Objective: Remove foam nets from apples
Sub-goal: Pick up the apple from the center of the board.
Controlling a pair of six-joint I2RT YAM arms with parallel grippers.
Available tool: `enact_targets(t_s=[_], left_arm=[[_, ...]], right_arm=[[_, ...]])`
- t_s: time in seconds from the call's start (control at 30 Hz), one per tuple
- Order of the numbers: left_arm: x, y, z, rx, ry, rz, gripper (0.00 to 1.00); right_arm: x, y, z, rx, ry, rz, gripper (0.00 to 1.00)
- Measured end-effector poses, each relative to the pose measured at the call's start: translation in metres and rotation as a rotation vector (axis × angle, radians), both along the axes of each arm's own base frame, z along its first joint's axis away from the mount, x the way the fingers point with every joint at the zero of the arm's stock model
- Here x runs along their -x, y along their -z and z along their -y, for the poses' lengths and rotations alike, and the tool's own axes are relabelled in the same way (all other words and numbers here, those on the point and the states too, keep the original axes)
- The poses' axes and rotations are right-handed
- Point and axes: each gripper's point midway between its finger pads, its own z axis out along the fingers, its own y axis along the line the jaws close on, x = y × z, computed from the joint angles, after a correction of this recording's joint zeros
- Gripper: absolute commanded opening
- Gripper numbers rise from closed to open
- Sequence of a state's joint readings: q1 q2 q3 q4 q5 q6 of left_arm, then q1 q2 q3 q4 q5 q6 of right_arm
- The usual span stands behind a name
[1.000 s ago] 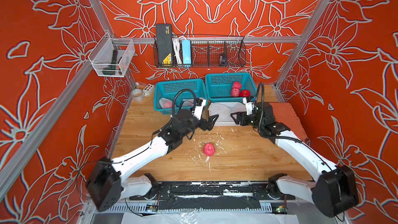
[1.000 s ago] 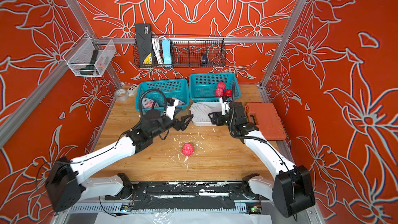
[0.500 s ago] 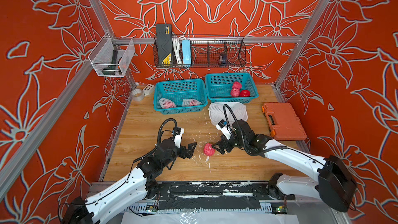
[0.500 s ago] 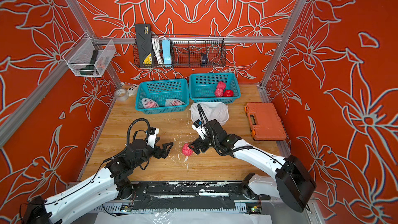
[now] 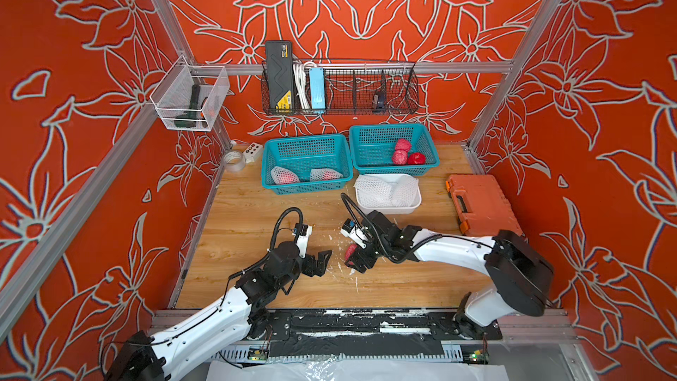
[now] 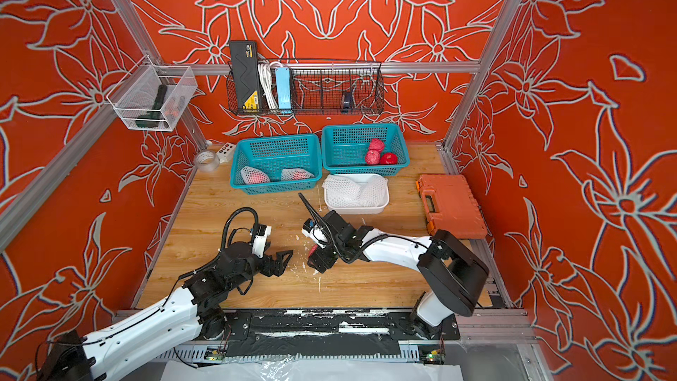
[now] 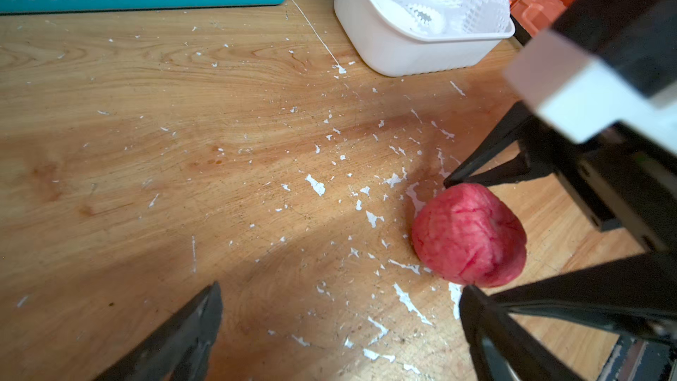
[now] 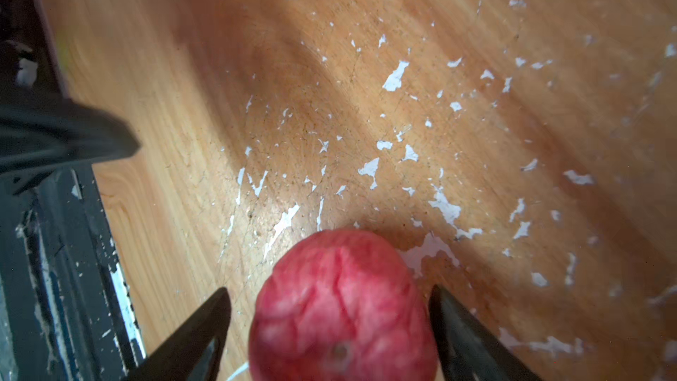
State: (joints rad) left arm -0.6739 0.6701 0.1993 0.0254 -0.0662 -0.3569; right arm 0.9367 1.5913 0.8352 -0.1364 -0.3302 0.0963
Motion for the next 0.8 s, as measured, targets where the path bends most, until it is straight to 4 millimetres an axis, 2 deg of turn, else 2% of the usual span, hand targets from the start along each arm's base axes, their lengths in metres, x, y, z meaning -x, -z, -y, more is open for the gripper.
enact_targets(t_s=[0.07, 0.1, 0.27, 0.33, 0.4, 0.53, 0.67, 0.8], left_arm=[[0.0, -0.002, 0.0, 0.007, -0.001, 0.009, 0.98], [-0.001, -0.003, 0.0, 0.01, -0.001, 0.013, 0.98], [-0.002, -0.009, 0.004, 0.026, 0.02, 0.046, 0.98], [-0.003, -0.014, 0.008, 0.04, 0.039, 0.072, 0.98], [-0.004, -0.023, 0.013, 0.065, 0.062, 0.114, 0.98], [-0.006, -0.054, 0.028, 0.154, 0.129, 0.236, 0.98], [-0.008, -0.092, 0.044, 0.236, 0.2, 0.372, 0.98], [-0.016, -0.123, 0.06, 0.25, 0.259, 0.456, 0.98]], right_arm=[[0.0, 0.004, -0.002, 0.006, -0.009, 0.001, 0.54], [-0.001, 0.004, -0.002, 0.005, -0.006, 0.002, 0.49], [-0.005, 0.002, -0.004, 0.006, 0.003, 0.016, 0.33], [-0.011, -0.002, -0.004, -0.001, 0.015, 0.027, 0.25], [-0.021, -0.01, -0.005, -0.018, 0.037, 0.043, 0.22], [-0.066, -0.04, 0.009, -0.103, 0.156, 0.094, 0.19], [-0.118, -0.09, 0.029, -0.203, 0.292, 0.176, 0.18], [-0.155, -0.138, 0.037, -0.282, 0.364, 0.252, 0.18]])
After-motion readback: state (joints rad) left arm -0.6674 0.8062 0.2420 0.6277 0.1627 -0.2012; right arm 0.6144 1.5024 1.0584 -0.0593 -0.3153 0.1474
